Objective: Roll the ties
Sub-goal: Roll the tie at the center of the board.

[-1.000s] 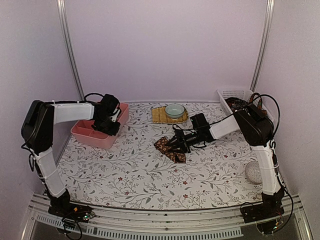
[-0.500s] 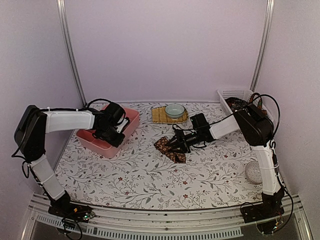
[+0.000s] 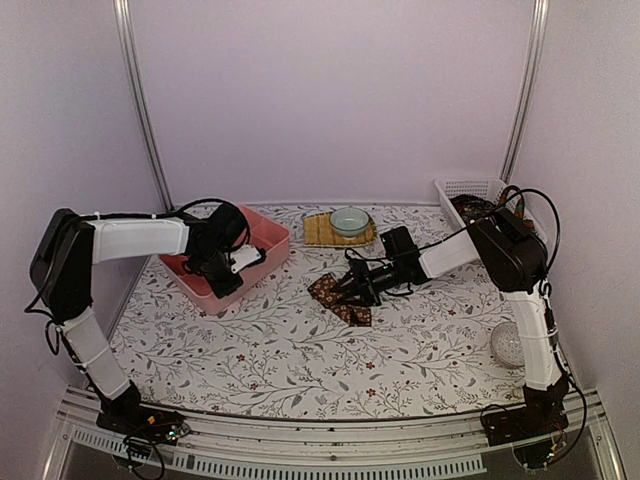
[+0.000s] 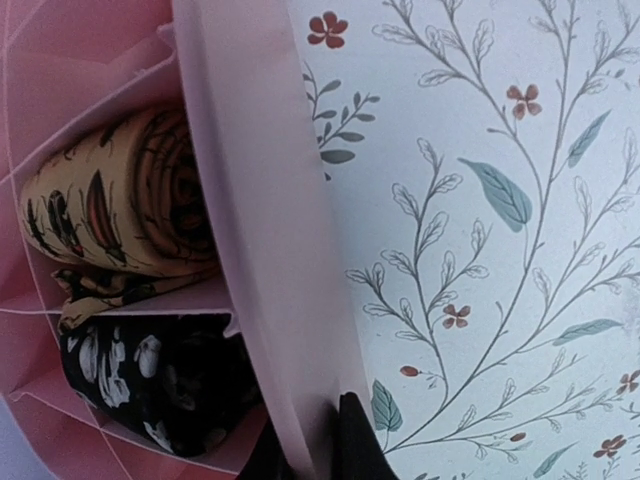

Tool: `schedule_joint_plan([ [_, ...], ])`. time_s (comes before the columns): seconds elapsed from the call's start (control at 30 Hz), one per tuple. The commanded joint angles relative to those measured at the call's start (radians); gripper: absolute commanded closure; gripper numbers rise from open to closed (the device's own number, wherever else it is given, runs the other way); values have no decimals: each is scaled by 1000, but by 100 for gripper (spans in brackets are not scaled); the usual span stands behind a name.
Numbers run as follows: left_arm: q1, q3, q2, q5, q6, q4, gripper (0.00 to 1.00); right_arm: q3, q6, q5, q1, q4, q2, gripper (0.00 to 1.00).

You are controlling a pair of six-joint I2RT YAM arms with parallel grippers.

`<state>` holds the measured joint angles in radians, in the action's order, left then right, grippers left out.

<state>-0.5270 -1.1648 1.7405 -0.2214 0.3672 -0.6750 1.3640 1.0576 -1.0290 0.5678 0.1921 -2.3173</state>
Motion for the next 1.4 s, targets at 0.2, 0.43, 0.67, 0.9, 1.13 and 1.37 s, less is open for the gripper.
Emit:
schedule_joint_plan([
  [0.2,83,-20,14,-205,138,-19,25,-14,-4,77,20,-75,-77,63],
  [0.43,100,-25,-1,-340,102,-13,14,-14,-4,79,22,-75,-75,63],
  [0.67,175,-37,6,-546,47,-6,11,-13,-5,78,23,-76,-74,63],
  [0.9,246,-155,-16,-493,-92,-55,8,-11,-8,80,23,-79,-76,63],
  [1.13,81,-244,-99,30,-119,-2,1,-3,-19,83,22,-89,-83,63],
  [1.37,-10,-294,11,548,-221,161,0,12,-42,89,22,-114,-87,64],
])
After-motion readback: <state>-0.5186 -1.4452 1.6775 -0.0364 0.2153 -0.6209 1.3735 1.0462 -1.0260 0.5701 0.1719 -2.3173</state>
